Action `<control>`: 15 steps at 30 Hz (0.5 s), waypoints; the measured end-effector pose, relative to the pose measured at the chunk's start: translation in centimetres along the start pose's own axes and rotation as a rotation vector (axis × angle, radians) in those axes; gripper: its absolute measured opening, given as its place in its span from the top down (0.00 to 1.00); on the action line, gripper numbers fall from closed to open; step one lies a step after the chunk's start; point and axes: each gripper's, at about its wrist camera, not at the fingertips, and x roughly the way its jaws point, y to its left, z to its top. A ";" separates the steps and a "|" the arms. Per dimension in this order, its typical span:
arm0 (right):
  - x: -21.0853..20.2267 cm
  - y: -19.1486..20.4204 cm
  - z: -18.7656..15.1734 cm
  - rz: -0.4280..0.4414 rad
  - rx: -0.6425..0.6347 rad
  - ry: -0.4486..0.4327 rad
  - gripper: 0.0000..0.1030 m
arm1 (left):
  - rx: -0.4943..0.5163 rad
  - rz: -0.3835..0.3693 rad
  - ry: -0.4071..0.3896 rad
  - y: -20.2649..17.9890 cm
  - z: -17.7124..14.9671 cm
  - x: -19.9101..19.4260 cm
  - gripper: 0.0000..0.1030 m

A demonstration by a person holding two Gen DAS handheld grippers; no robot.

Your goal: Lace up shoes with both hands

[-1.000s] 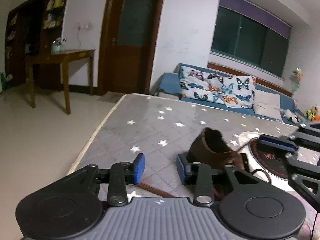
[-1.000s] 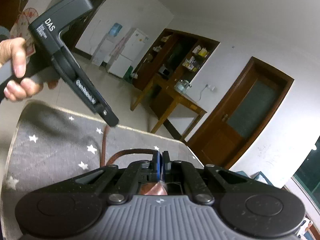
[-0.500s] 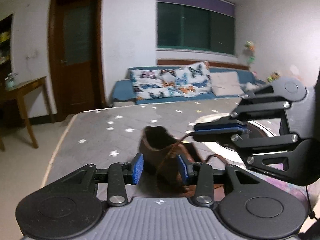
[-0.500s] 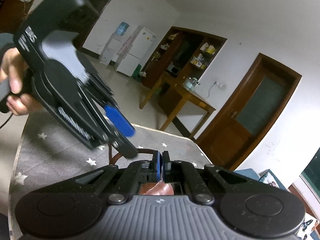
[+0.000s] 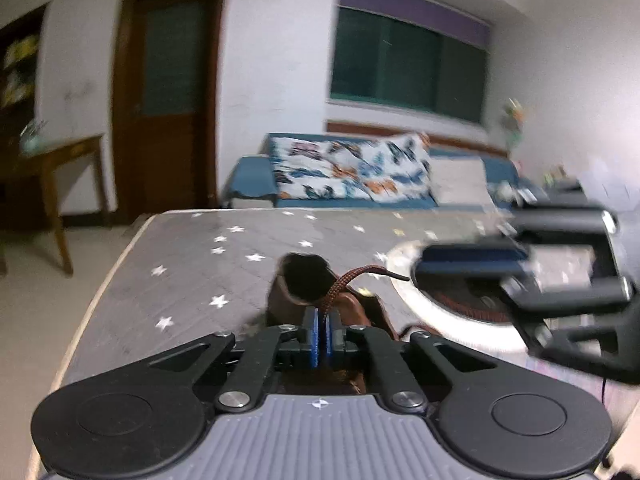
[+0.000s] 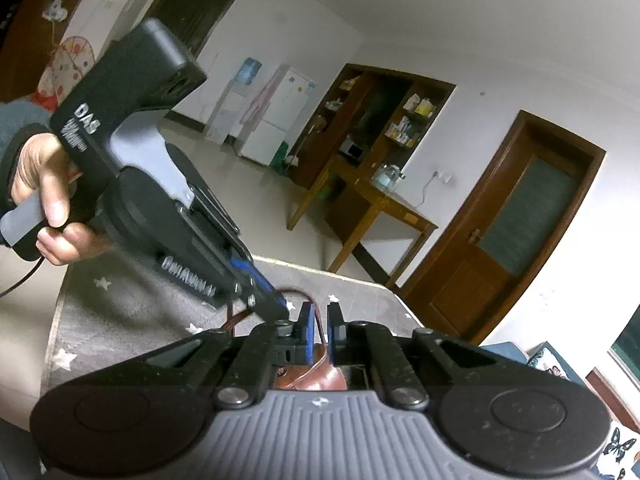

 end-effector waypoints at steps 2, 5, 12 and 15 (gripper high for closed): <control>-0.5 0.2 -0.1 0.011 0.010 -0.004 0.90 | -0.074 -0.001 -0.017 0.9 0.2 -0.7 0.96; -0.8 1.1 -0.5 0.057 0.025 0.002 0.88 | -0.133 -0.032 -0.037 1.3 0.7 -1.5 0.96; 1.2 4.3 -0.7 0.112 0.002 0.012 0.84 | -0.196 -0.120 -0.064 0.3 1.5 -3.2 0.96; 2.6 4.2 -0.4 0.105 0.021 0.017 0.84 | -0.211 -0.143 -0.071 0.1 1.5 -3.6 0.96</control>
